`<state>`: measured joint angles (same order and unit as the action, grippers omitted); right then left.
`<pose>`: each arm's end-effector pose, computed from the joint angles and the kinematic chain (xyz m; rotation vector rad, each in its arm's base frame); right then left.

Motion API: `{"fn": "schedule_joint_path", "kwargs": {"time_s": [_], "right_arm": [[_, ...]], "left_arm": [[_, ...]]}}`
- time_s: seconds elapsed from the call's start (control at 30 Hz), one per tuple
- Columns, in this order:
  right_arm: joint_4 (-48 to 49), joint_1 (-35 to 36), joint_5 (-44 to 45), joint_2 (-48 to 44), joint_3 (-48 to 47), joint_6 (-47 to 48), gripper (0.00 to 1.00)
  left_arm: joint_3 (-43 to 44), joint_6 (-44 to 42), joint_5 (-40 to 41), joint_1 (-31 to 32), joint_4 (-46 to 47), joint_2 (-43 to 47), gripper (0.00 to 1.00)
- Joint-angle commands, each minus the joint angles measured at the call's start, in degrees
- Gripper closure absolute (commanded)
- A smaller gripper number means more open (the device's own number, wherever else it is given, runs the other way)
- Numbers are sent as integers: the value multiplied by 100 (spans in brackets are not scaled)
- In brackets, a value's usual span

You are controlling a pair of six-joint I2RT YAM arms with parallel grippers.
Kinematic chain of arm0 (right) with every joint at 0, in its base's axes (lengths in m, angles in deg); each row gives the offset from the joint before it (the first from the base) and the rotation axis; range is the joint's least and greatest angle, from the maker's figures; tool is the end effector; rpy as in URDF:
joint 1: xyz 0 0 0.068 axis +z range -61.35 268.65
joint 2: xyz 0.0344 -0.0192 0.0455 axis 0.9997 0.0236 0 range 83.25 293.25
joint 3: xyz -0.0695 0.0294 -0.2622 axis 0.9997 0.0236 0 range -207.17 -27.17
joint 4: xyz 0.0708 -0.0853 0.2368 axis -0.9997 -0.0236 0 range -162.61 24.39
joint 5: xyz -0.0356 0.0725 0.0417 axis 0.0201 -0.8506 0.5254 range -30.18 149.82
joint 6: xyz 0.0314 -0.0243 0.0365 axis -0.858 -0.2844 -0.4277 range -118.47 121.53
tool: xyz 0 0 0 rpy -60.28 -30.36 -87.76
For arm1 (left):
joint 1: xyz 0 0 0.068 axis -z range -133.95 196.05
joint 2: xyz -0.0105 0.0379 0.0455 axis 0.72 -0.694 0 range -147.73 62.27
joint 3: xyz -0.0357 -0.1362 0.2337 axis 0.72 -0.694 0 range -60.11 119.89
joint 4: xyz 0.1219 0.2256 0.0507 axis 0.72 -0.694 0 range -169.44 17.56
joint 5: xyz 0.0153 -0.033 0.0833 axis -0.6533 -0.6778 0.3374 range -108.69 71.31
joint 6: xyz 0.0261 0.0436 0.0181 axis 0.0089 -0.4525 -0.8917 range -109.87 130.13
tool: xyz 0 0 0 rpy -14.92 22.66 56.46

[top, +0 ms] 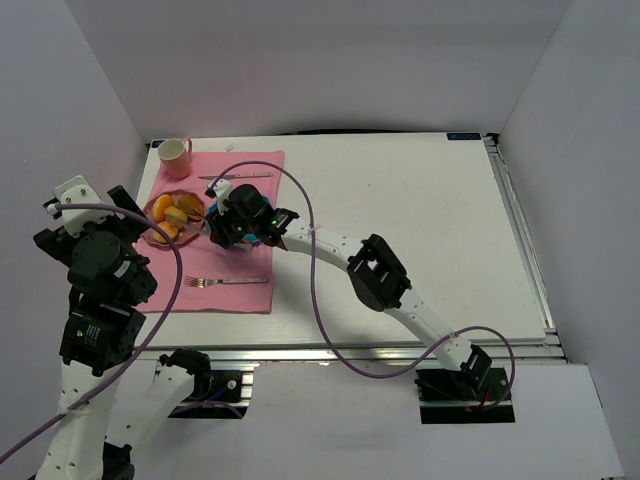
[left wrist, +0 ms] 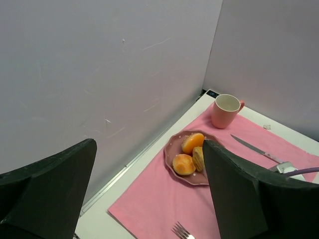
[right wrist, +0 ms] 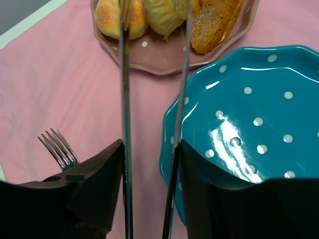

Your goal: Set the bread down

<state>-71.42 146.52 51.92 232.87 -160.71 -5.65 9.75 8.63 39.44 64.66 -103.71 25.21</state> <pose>0.3156 0.5118 0.1961 -0.9652 1.8141 0.8656 0.0811 0.0046 0.4582 -0.5326 1.4904 0.5455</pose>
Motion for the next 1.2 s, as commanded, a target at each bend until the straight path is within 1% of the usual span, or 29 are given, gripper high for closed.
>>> {"fn": "schedule_joint_path", "kwargs": {"time_s": [0.0,0.03,0.07,0.13,0.17,0.23,0.37,0.43,0.47,0.53,0.57,0.6,0.67,0.7,0.77,0.83,0.97,1.03,1.17], "right_arm": [[396,-3,-36,49,-305,-29,49],[378,-3,-36,58,-296,-29,52],[378,-3,-45,58,-287,-46,57],[378,-3,-62,23,-287,-64,62],[387,-3,-62,6,-261,-73,69],[413,-3,-54,-82,-234,-108,73],[501,5,-115,-415,-94,-213,74],[519,14,-168,-732,38,-388,76],[736,14,-194,-863,99,-485,76],[922,5,-238,-1320,563,-931,78],[1262,23,-273,-1704,809,-1091,78],[1440,32,-265,-1882,1299,-1214,78],[1669,58,-169,-2312,1645,-1435,79],[1661,49,-107,-2428,1768,-1453,79],[1696,58,42,-2796,2190,-1479,80],[1670,58,113,-2990,2584,-1479,80],[1539,-21,692,-3526,3261,-1462,82],[1381,-126,763,-3702,3465,-1505,83],[1064,-232,1264,-3853,3773,-1418,82]], "left_arm": [[-34,-61,93,37,33,32,2],[-52,-61,93,37,33,32,2],[-69,-61,93,37,33,32,2],[-87,-61,102,46,42,32,2],[-96,-61,93,46,50,32,2],[-96,-61,93,46,50,41,2],[-61,-44,58,46,59,23,2],[-17,0,-3,46,59,6,2],[9,35,-21,46,51,6,2],[115,280,-126,46,33,67,2],[115,342,-187,46,59,111,2],[89,447,-327,46,111,207,2],[106,484,-512,46,112,269,2],[89,414,-957,46,121,287,2],[45,457,-1259,46,165,366,2],[1,571,-1321,46,138,375,2],[-78,651,-1515,37,103,357,2],[-87,668,-1550,46,42,357,2],[-113,668,-1533,46,-11,357,2]]}}
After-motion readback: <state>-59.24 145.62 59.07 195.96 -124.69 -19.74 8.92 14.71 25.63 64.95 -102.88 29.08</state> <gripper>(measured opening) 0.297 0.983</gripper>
